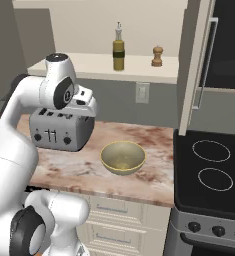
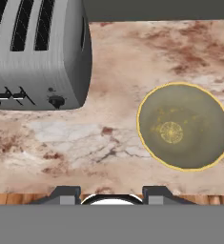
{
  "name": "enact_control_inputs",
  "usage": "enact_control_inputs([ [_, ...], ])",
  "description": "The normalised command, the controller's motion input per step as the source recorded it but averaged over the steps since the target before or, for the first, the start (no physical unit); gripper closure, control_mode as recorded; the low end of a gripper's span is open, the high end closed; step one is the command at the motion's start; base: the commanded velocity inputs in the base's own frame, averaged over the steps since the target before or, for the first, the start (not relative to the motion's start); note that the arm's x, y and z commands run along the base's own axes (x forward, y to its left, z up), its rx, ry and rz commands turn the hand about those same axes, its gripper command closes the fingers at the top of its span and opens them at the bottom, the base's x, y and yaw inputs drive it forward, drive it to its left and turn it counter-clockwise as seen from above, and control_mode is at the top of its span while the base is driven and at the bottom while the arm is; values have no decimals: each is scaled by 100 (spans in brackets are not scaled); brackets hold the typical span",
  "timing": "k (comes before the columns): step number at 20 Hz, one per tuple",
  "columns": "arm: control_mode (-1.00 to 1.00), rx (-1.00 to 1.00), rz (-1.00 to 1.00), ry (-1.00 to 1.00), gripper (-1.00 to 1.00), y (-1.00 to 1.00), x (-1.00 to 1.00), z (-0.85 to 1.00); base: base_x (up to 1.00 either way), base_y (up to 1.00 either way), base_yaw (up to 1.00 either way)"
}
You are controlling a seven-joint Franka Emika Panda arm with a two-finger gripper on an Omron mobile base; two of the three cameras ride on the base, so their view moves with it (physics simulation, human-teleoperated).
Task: Retrieve the bottle and the shaker from the cabinet and place them next to the mixing bowl on the counter. Then add garlic from the fridge to the mixing bowl.
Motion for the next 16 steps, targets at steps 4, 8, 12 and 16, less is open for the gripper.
enact_control_inputs([
  [4,-100,0,-1,-2,-100,0,8,0,0,0,0],
  [8,-100,0,-15,-13,-100,-5,0,0,0,0,0],
  [12,-100,0,-28,-18,-100,-13,-5,0,0,0,0],
  [16,-100,4,-32,-40,-100,-15,0,11,0,0,0],
])
